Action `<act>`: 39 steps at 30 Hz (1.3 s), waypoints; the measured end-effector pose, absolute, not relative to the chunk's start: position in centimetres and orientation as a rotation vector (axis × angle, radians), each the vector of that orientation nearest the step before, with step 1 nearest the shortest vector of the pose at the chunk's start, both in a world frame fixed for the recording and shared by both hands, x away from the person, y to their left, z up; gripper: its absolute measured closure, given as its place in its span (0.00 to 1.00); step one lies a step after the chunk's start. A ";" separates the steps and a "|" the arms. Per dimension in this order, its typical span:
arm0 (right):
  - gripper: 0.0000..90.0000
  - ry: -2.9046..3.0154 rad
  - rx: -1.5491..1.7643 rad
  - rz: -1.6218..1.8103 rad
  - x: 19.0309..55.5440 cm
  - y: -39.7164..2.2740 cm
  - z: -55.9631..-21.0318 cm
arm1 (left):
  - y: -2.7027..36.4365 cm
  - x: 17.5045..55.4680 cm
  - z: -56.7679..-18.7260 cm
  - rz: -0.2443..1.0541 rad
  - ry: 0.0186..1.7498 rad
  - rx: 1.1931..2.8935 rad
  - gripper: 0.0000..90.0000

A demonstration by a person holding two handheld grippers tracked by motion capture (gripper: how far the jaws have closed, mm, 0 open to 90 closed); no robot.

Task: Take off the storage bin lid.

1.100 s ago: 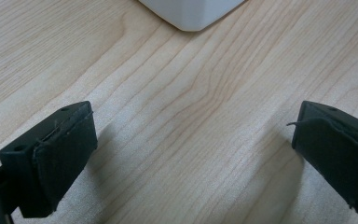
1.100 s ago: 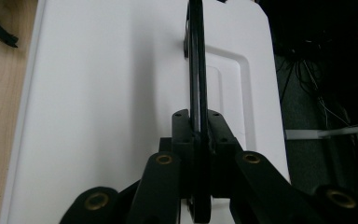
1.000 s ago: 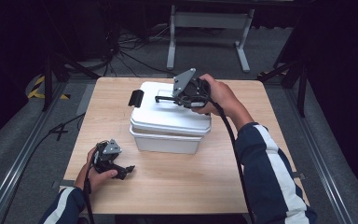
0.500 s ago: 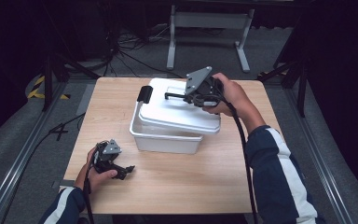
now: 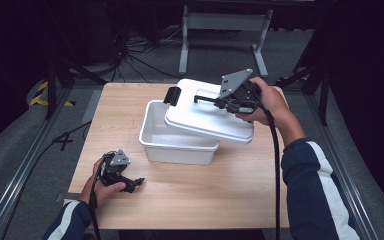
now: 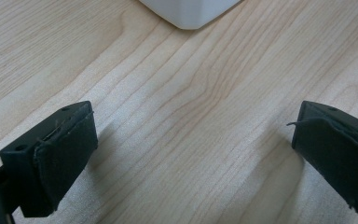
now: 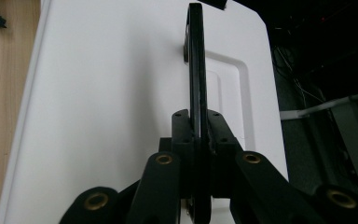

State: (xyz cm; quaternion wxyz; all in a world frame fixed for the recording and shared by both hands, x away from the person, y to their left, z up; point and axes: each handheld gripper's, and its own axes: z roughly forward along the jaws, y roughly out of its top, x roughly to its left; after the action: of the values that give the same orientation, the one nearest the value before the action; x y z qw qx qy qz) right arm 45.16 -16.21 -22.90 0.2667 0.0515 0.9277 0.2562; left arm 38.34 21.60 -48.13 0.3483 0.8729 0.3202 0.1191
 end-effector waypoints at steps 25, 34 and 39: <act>0.94 2.456 0.293 0.719 44.1 -24.6 -23.5 | 21.6 38.2 -48.2 0.309 0.828 2.255 0.01; 0.94 2.422 0.370 0.717 43.6 -28.2 -24.0 | 21.6 38.3 -48.2 0.310 0.827 2.256 0.00; 0.94 2.413 0.405 0.714 43.3 -29.6 -24.4 | 21.7 38.3 -48.2 0.310 0.824 2.260 0.00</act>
State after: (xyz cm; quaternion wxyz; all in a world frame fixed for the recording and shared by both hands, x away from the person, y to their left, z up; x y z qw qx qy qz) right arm 43.30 -29.62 -24.38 0.2922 0.1521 0.9054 0.2679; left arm 38.26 21.66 -48.21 0.3504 0.8727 0.3183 0.1197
